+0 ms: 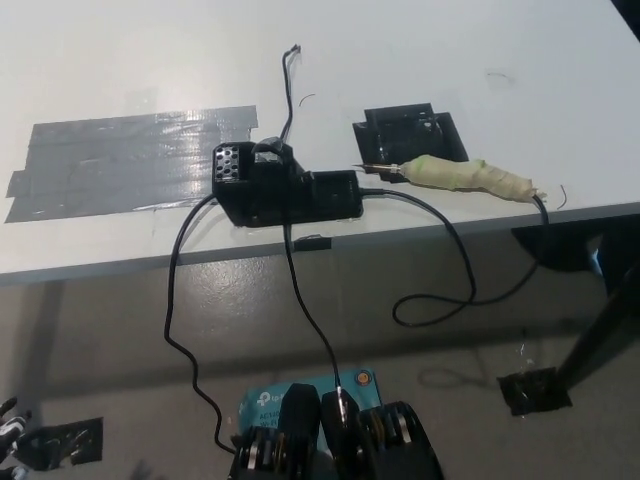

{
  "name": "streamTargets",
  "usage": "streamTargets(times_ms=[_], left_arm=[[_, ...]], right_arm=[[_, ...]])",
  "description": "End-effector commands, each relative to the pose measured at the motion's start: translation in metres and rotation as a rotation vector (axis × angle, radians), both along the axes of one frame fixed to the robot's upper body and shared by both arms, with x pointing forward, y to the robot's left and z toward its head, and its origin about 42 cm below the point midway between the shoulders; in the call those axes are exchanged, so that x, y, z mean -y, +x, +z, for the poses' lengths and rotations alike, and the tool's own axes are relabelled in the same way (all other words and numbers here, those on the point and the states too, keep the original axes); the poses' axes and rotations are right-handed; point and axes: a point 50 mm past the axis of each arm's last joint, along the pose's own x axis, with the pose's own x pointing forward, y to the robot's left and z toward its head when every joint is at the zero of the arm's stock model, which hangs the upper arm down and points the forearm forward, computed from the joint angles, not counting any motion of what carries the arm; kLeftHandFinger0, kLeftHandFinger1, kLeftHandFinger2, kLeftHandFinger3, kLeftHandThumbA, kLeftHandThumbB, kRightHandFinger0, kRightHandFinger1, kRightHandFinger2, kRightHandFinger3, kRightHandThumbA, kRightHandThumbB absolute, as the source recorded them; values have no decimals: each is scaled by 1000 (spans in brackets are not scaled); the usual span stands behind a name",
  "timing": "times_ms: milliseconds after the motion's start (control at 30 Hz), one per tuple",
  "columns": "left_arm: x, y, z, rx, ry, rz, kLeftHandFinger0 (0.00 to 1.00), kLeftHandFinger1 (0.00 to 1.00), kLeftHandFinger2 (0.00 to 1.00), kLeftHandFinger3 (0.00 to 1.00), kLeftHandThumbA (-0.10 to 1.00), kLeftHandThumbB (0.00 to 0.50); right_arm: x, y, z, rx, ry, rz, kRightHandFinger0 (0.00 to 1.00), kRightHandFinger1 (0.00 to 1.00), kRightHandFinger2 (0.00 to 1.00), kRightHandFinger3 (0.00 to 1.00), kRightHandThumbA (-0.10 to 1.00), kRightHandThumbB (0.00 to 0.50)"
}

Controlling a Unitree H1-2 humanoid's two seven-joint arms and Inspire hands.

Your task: The robot uses its right hand to grab and lift the soldering gun kept on the middle of the table and puts it in its base

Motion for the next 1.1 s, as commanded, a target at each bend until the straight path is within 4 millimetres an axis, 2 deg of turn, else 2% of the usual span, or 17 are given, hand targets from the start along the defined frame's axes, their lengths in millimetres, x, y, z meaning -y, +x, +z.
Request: streamTargets(times_ms=[0,33,67,100,167,200,233,333,400,433,467,533,633,667,767,967,1067], left_arm=[[-6,6,11,26,-8,-17,898,894,991,1000,369,162],[-6,7,11,26,-7,-19,897,893,991,1000,369,162],[-5,8,12,27,-7,-18,885,883,1000,1000,370,156],[-4,9,13,29,-9,-17,881,878,1000,1000,367,146],[-2,11,13,31,-9,-19,852,865,994,1000,361,149],[-1,13,14,29,-10,-21,838,856,984,1000,365,149],[-1,12,14,29,-8,-25,847,867,991,1000,380,148],[-1,10,12,25,3,-31,841,859,979,1000,394,165],[-1,9,12,26,1,-36,831,852,973,1000,398,156],[-1,9,12,26,-1,-35,830,851,972,1000,396,157],[3,9,12,25,1,-42,856,868,986,1000,404,155],[3,11,11,17,-6,-27,850,863,980,1000,391,151],[3,11,12,22,-11,-27,885,891,981,1000,379,143],[3,10,12,23,-11,-31,910,907,987,1000,381,131],[4,10,14,21,-1,-38,922,935,1000,1000,397,135],[2,15,14,27,-8,-33,908,908,1000,1000,388,135],[5,14,14,25,1,-48,893,892,994,1000,409,136]], right_arm=[[-15,27,105,289,-248,-59,1000,1000,1000,1000,502,350],[-15,27,107,293,-251,-63,1000,1000,1000,1000,503,351],[-29,39,136,342,-271,-45,1000,1000,1000,1000,537,346],[-38,46,151,375,-301,-27,1000,1000,1000,1000,572,351],[-46,52,167,415,-329,0,1000,1000,1000,1000,604,368],[-64,63,187,424,-396,47,1000,1000,1000,1000,643,371],[-70,67,192,422,-418,61,1000,1000,1000,1000,681,395],[-91,83,202,392,-475,117,1000,1000,1000,1000,719,403],[-118,101,210,345,-508,196,1000,1000,1000,1000,727,424],[-120,103,211,339,-513,204,1000,1000,1000,1000,730,425],[-134,115,215,285,-543,253,1000,1000,1000,1000,773,420],[-142,130,214,183,-591,296,1000,1000,1000,1000,804,402],[-148,147,211,65,-622,327,1000,1000,1000,1000,825,430],[-151,165,204,-17,-666,327,1000,1000,1000,1000,844,444],[-156,187,193,-113,-707,322,1000,1000,1000,1000,855,456],[-165,206,173,-210,-705,329,1000,1000,1000,1000,780,416],[-178,210,150,-269,-777,328,1000,1000,1000,1000,765,455]])
